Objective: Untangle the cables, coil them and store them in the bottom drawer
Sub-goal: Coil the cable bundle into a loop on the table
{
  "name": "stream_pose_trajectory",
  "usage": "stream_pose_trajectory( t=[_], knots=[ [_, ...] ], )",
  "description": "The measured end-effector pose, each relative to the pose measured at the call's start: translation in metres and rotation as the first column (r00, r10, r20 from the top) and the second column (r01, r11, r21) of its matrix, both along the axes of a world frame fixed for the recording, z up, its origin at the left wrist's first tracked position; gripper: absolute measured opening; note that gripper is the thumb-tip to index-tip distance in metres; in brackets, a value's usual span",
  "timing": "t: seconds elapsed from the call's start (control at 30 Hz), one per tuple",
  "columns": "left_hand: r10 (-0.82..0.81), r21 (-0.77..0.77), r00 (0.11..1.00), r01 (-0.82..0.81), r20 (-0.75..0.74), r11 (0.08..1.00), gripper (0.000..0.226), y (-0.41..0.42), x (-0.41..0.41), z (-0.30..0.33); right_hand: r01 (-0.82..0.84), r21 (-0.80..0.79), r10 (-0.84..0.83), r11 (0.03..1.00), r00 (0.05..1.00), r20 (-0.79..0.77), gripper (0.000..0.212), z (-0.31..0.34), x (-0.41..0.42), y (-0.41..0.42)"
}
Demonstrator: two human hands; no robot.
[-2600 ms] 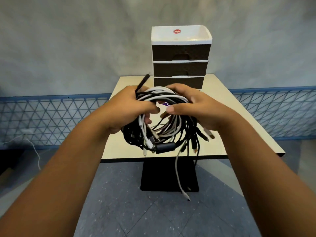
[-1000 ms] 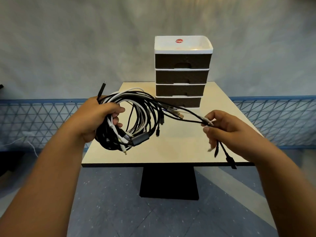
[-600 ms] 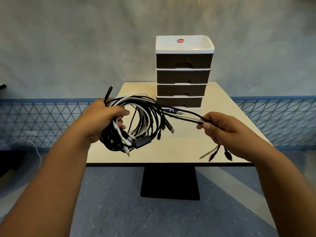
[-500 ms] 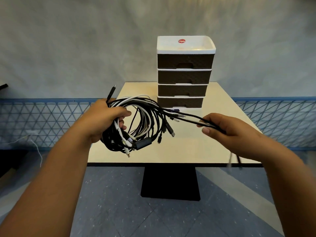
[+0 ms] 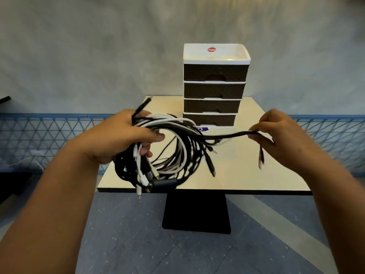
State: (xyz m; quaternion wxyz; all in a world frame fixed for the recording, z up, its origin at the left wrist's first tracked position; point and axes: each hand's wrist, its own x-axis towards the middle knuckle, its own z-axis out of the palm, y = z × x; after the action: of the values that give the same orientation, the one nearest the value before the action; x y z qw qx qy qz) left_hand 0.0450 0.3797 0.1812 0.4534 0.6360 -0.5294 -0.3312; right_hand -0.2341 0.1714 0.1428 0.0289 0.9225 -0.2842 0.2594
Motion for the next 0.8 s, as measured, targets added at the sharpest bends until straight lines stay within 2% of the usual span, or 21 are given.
stream_pose_trajectory(
  t=[0.07,0.13,0.17,0.23,0.27,0.33,0.43,0.5,0.57,0.63,0.77,0.8],
  knots=[
    [-0.11,0.019,0.994,0.11,0.007,0.994,0.027,0.0,-0.013,0.003,-0.023,0.018,0.022,1.0,0.997,0.077,0.02,-0.003,0.01,0.001],
    [-0.206,0.02,0.978,0.207,-0.016,0.978,0.014,-0.001,-0.026,0.006,-0.042,0.045,0.033,0.998,0.98,0.197,0.021,-0.007,0.021,0.002],
    [-0.255,0.016,0.967,0.255,-0.029,0.967,0.01,-0.001,-0.032,0.007,-0.051,0.081,0.027,0.995,0.963,0.269,0.023,-0.008,0.026,0.004],
    [-0.338,0.006,0.939,0.339,-0.056,0.941,0.015,-0.003,-0.041,0.008,-0.158,0.255,0.042,0.954,0.913,0.405,0.022,-0.012,0.039,0.01],
    [-0.367,0.001,0.927,0.368,-0.073,0.93,0.015,-0.005,-0.045,0.008,-0.263,0.359,0.066,0.896,0.877,0.476,0.019,-0.015,0.045,0.016],
    [-0.4,-0.012,0.911,0.401,-0.098,0.916,0.015,-0.007,-0.049,0.007,-0.466,0.529,0.099,0.709,0.808,0.58,0.017,-0.014,0.054,0.034],
    [-0.389,-0.025,0.915,0.389,-0.108,0.921,0.019,-0.009,-0.048,0.004,-0.592,0.586,0.162,0.553,0.766,0.621,0.032,-0.013,0.055,0.047],
    [-0.366,-0.023,0.925,0.366,-0.102,0.93,0.019,-0.01,-0.046,0.001,-0.664,0.597,0.105,0.451,0.704,0.703,0.03,-0.02,0.054,0.044],
    [-0.332,-0.014,0.937,0.332,-0.105,0.943,0.011,-0.011,-0.044,-0.003,-0.715,0.622,0.021,0.319,0.661,0.75,0.034,-0.024,0.056,0.049],
    [-0.28,-0.003,0.953,0.282,-0.118,0.96,0.007,-0.013,-0.042,-0.007,-0.723,0.608,0.077,0.329,0.662,0.745,0.019,-0.024,0.054,0.052],
    [-0.18,0.014,0.976,0.183,-0.125,0.983,0.009,-0.019,-0.04,-0.014,-0.769,0.604,0.09,0.21,0.631,0.771,0.042,-0.024,0.058,0.046],
    [-0.166,0.02,0.979,0.17,-0.121,0.985,0.01,-0.02,-0.041,-0.015,-0.781,0.607,0.085,0.148,0.622,0.778,0.043,-0.027,0.057,0.045]
  ],
)
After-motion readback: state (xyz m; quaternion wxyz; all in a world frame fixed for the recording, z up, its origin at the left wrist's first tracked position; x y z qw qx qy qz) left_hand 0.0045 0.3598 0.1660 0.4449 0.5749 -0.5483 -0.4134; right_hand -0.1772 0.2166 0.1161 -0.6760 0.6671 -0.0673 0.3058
